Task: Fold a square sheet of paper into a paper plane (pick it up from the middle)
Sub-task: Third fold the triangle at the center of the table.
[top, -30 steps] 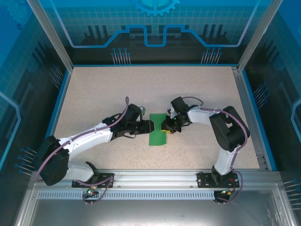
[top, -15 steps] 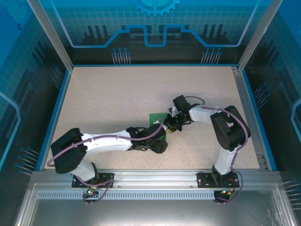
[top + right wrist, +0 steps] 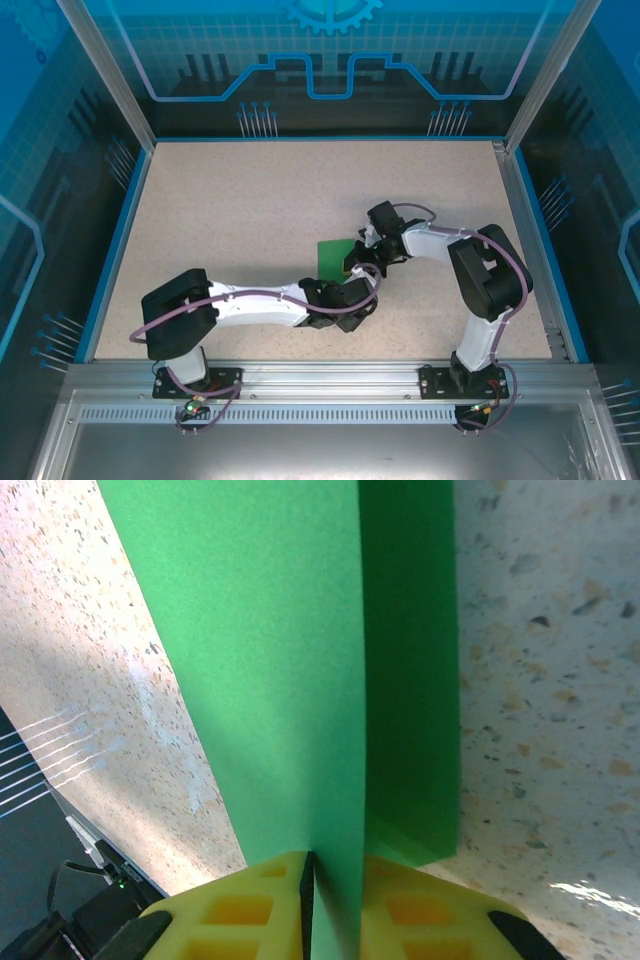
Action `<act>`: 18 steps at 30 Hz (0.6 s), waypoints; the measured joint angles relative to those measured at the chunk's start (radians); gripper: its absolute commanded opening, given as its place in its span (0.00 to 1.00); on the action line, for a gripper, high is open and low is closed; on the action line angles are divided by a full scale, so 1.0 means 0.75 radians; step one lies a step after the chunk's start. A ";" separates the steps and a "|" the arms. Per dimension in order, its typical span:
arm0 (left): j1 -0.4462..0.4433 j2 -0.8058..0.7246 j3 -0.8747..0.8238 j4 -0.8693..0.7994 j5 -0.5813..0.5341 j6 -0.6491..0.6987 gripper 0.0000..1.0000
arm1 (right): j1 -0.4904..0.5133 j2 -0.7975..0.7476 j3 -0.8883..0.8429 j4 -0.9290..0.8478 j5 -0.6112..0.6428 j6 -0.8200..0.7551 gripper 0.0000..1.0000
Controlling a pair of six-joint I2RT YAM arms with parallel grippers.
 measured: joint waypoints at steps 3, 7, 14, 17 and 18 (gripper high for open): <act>0.000 0.037 0.038 0.000 -0.038 0.008 0.63 | 0.000 0.000 0.000 0.000 -0.001 -0.001 0.18; 0.000 0.068 0.051 -0.010 -0.067 0.028 0.59 | -0.001 0.000 0.000 -0.001 -0.004 -0.001 0.18; 0.000 0.071 0.051 -0.035 -0.122 0.035 0.38 | -0.001 0.000 0.000 -0.001 -0.009 -0.001 0.19; 0.000 0.071 0.051 -0.041 -0.131 0.040 0.27 | -0.002 0.000 0.000 -0.001 -0.008 -0.001 0.19; 0.000 0.071 0.051 -0.043 -0.131 0.039 0.23 | -0.002 0.000 0.000 -0.001 -0.008 -0.001 0.19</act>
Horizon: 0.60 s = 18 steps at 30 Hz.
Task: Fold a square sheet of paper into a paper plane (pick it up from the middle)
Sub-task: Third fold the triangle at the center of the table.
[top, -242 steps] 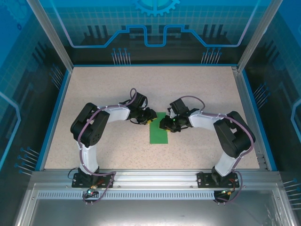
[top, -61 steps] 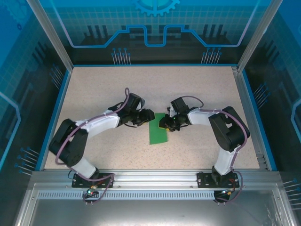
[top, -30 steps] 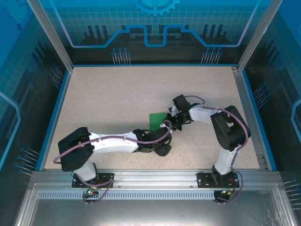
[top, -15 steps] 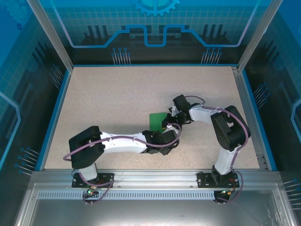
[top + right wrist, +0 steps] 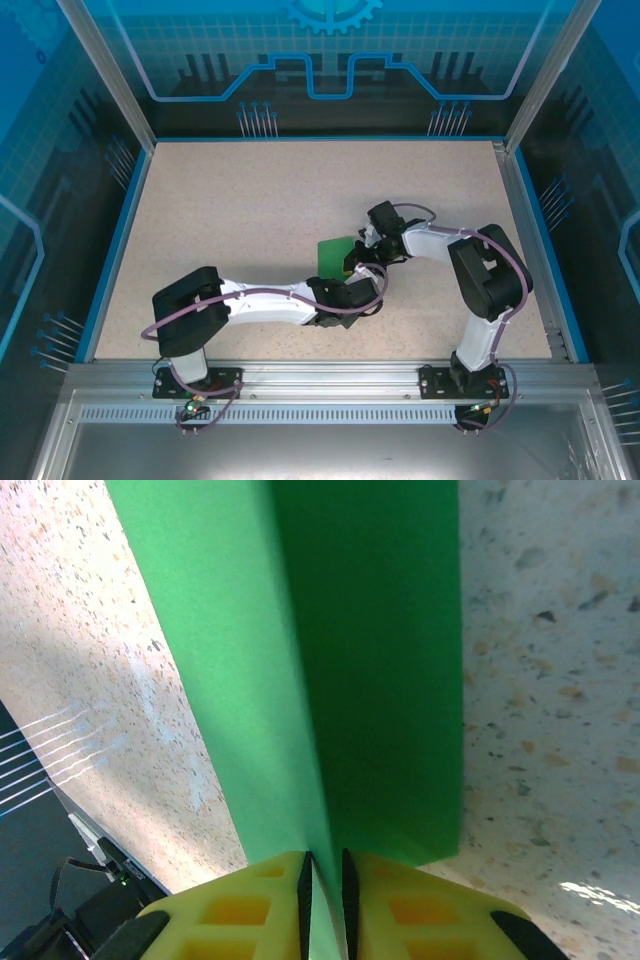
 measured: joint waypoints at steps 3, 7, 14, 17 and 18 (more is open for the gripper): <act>0.000 0.000 -0.001 -0.002 0.000 -0.001 0.11 | -0.001 0.000 0.000 0.000 0.001 0.000 0.19; 0.000 0.000 -0.001 -0.003 -0.001 -0.005 0.03 | -0.005 0.000 0.000 0.000 0.000 -0.001 0.20; 0.038 -0.021 -0.009 0.009 0.089 -0.013 0.00 | -0.027 -0.013 -0.004 0.000 0.004 -0.010 0.31; 0.117 -0.080 -0.046 0.030 0.228 -0.023 0.00 | -0.060 -0.064 -0.019 -0.011 0.021 -0.021 0.36; 0.156 -0.106 -0.062 0.041 0.286 -0.035 0.00 | -0.073 -0.087 -0.022 -0.020 0.033 -0.022 0.37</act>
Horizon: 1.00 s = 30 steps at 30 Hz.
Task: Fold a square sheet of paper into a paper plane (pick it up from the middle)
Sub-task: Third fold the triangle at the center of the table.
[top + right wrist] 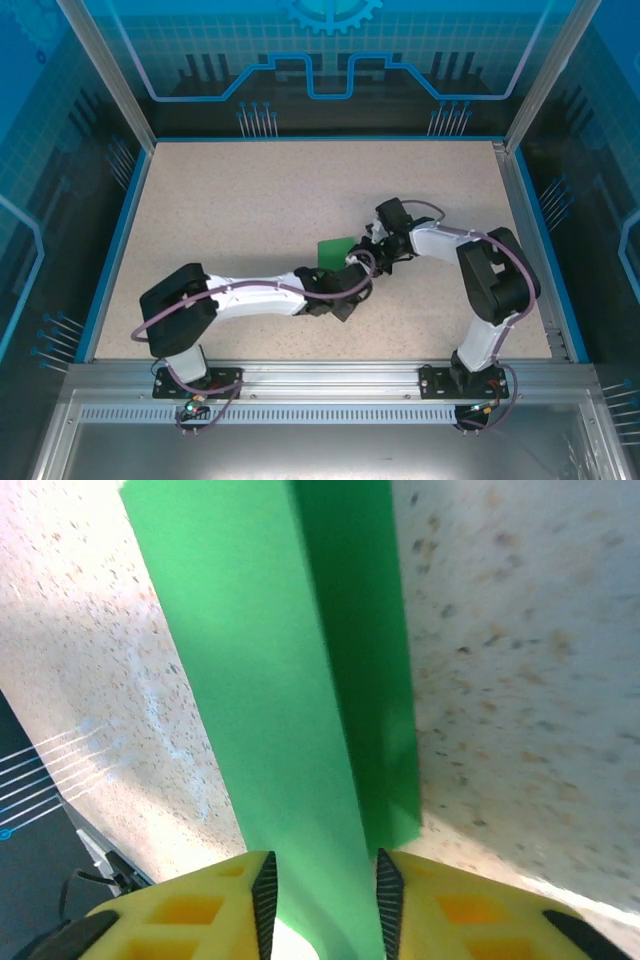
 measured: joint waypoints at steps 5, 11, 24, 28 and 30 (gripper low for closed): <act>0.141 -0.078 -0.058 0.040 0.227 -0.026 0.00 | -0.069 -0.105 -0.018 -0.007 0.040 -0.017 0.31; 0.258 -0.087 -0.132 0.113 0.470 -0.075 0.00 | -0.065 -0.109 -0.019 0.047 0.001 -0.037 0.11; 0.389 -0.087 -0.175 0.174 0.702 -0.119 0.00 | 0.041 0.207 0.225 0.016 0.001 -0.095 0.08; 0.405 -0.087 -0.175 0.174 0.727 -0.119 0.00 | 0.050 0.267 0.274 -0.041 0.065 -0.145 0.08; 0.413 -0.087 -0.175 0.173 0.735 -0.119 0.00 | 0.050 0.291 0.281 -0.064 0.094 -0.167 0.08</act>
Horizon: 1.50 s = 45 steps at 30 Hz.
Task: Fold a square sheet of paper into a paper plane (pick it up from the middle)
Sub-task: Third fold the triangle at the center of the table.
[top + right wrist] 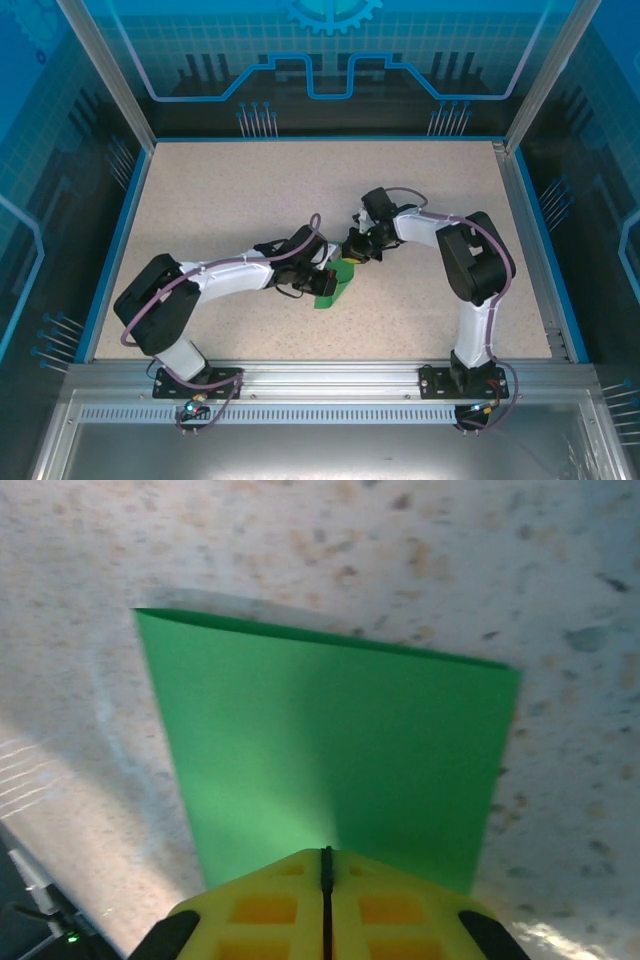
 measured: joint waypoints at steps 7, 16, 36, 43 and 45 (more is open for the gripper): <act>0.032 0.000 0.000 -0.002 0.011 0.000 0.00 | 0.026 0.026 0.071 -0.103 0.091 -0.102 0.08; 0.061 0.048 0.028 -0.032 0.008 0.002 0.00 | 0.035 0.030 0.085 -0.126 0.119 -0.170 0.08; 0.076 0.133 0.135 -0.140 -0.123 0.023 0.00 | 0.044 0.032 0.100 -0.147 0.141 -0.185 0.09; 0.076 0.142 0.135 -0.157 -0.153 0.026 0.00 | 0.046 0.034 0.106 -0.156 0.149 -0.185 0.09; 0.076 0.143 0.136 -0.157 -0.160 0.027 0.00 | 0.046 0.034 0.107 -0.158 0.150 -0.185 0.09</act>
